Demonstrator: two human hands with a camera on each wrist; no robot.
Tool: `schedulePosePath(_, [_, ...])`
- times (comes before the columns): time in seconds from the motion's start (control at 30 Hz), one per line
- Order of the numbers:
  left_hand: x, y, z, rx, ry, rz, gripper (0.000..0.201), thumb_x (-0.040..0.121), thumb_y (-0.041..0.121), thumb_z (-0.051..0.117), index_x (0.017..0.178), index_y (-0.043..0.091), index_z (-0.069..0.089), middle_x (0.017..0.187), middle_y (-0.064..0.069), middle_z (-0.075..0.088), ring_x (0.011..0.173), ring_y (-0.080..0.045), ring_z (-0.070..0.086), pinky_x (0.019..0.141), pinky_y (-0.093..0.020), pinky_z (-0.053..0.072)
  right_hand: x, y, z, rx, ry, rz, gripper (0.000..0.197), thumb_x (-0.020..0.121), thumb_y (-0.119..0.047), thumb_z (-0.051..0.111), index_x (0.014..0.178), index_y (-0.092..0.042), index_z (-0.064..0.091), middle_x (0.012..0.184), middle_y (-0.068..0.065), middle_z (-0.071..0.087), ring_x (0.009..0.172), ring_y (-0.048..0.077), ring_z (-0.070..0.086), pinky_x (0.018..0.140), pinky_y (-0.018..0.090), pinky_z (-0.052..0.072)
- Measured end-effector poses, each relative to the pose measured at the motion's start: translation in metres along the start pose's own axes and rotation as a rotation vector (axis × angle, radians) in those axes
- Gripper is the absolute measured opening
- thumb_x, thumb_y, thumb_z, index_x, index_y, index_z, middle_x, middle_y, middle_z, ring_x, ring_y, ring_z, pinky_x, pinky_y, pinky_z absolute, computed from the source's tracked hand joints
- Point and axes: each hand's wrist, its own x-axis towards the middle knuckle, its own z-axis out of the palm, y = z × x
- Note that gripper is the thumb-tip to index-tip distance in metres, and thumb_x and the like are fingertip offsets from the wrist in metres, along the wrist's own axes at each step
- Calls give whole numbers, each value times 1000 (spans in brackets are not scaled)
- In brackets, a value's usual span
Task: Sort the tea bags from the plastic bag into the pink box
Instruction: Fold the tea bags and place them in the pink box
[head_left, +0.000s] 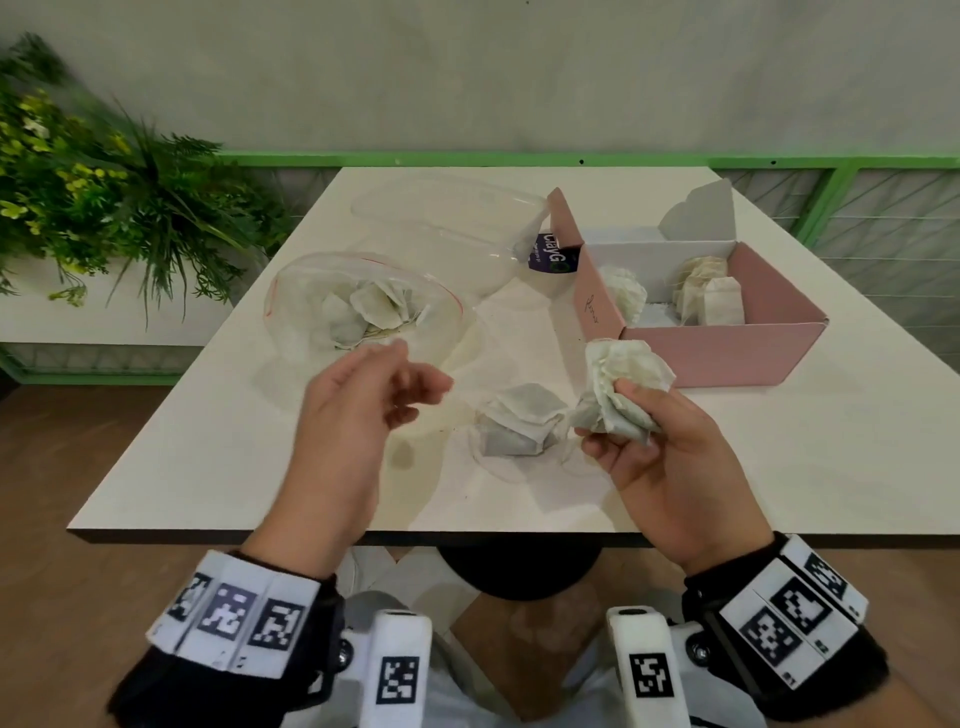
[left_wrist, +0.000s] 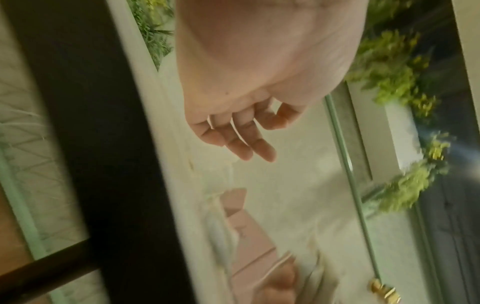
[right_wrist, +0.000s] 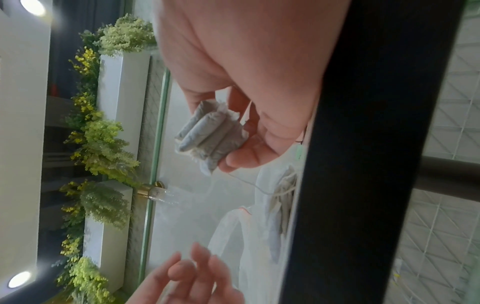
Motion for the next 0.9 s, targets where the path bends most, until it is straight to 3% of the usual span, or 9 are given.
schedulePosePath(0.07, [7, 14, -5, -94, 47, 5, 31, 106, 22, 49, 77, 18, 59, 91, -8, 78, 83, -24, 70, 77, -37, 47, 1, -1, -2, 58, 2, 5, 20, 83, -19, 62, 98, -5, 64, 81, 11, 66, 68, 20, 67, 60, 25, 54])
schedulePosePath(0.13, [14, 19, -4, 21, 53, 48, 16, 106, 20, 52, 99, 18, 66, 108, 1, 78, 99, -21, 73, 85, -37, 53, 1, -1, -3, 100, 13, 9, 23, 83, -20, 62, 101, -6, 61, 83, 10, 67, 69, 19, 68, 62, 25, 53])
schedulePosePath(0.23, [13, 5, 6, 451, -51, 194, 28, 101, 18, 60, 126, 30, 64, 125, 18, 66, 113, -4, 62, 100, -34, 52, 2, -1, -3, 136, 16, 3, 21, 84, -21, 61, 102, -9, 61, 84, 8, 67, 71, 18, 67, 63, 25, 53])
schedulePosePath(0.37, [-1, -22, 30, 1008, -324, 386, 36, 102, 33, 55, 138, 37, 56, 140, 18, 56, 128, -11, 45, 107, -38, 38, 0, -1, -3, 152, 43, -12, 18, 87, -21, 60, 101, -9, 62, 84, 8, 67, 72, 18, 66, 63, 24, 53])
schedulePosePath(0.43, [-6, -31, 41, 1211, -355, 384, 37, 101, 41, 52, 138, 41, 54, 139, 19, 55, 127, -14, 44, 99, -38, 34, 0, -1, -4, 172, 62, -23, 18, 87, -20, 61, 101, -8, 63, 85, 9, 67, 72, 18, 66, 64, 25, 54])
schedulePosePath(0.5, [-7, -36, 45, 1271, -308, 362, 33, 98, 46, 55, 130, 42, 60, 128, 18, 58, 120, -14, 46, 93, -37, 32, -1, -1, -5, 188, 87, -38, 19, 87, -21, 61, 101, -9, 63, 84, 8, 67, 72, 18, 65, 64, 25, 54])
schedulePosePath(0.67, [-1, -37, 41, 1151, -206, 314, 8, 91, 47, 68, 94, 40, 71, 103, 18, 59, 106, -12, 48, 89, -36, 36, 1, -2, -6, 198, 106, -69, 18, 86, -22, 61, 100, -12, 64, 83, 6, 68, 71, 17, 65, 66, 24, 53])
schedulePosePath(0.9, [0, -24, 23, 992, -81, 411, 10, 86, 26, 75, 86, 33, 69, 100, 17, 64, 105, -12, 52, 94, -41, 41, 1, -1, -7, 178, 100, -74, 17, 85, -22, 62, 98, -11, 65, 83, 6, 69, 70, 17, 66, 64, 24, 53])
